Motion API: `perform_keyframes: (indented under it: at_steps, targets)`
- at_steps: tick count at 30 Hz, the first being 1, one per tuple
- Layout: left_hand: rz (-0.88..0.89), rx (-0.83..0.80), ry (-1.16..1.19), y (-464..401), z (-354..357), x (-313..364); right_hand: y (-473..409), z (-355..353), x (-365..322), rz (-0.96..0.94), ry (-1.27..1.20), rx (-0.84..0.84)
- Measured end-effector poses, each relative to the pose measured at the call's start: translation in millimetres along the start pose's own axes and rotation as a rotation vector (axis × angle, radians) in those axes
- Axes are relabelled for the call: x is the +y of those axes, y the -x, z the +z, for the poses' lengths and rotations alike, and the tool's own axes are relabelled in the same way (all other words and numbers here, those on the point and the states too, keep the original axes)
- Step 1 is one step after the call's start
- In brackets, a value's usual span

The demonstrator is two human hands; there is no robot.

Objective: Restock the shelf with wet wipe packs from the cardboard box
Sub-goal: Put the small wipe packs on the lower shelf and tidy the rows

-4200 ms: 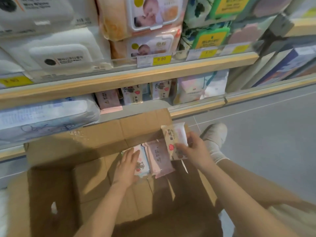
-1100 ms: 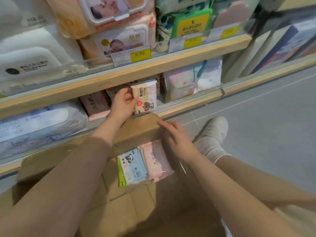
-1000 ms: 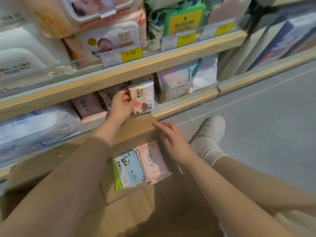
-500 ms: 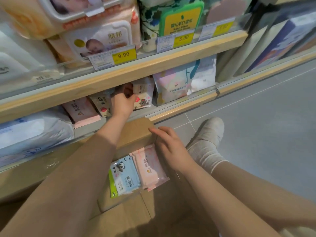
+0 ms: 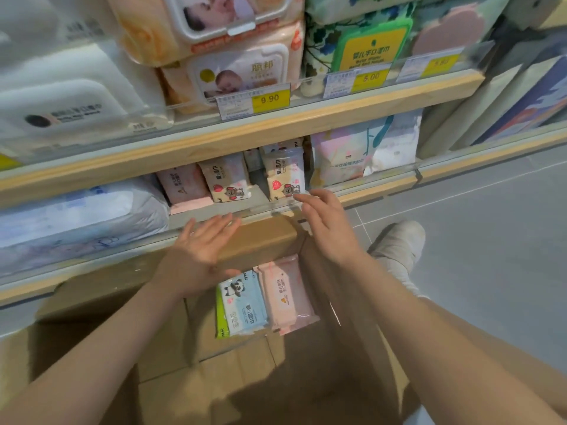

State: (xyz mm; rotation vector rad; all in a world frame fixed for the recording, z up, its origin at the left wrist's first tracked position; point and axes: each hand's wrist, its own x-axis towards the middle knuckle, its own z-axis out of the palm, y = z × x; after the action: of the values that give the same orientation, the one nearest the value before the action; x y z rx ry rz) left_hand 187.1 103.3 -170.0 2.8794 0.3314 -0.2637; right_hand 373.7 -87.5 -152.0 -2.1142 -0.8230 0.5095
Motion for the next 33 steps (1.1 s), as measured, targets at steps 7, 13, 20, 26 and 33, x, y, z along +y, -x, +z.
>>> perform_keyframes:
  at_steps: [7,13,20,26,33]
  targets:
    - [-0.027,-0.018,0.168,-4,8,-4,-64,30,-7,0.184,0.064,-0.173]
    - [0.0,0.017,0.15,-7,9,-8,-77,31,-6,0.185,0.119,-0.127]
    - [0.006,0.011,0.151,-6,9,-7,-84,34,-2,0.176,0.127,-0.028]
    - [0.0,0.006,0.121,-6,8,-5,-76,34,-8,0.166,0.122,0.044]
    - [-0.021,-0.018,0.121,-6,5,-3,-77,39,-11,-0.065,0.265,0.002]
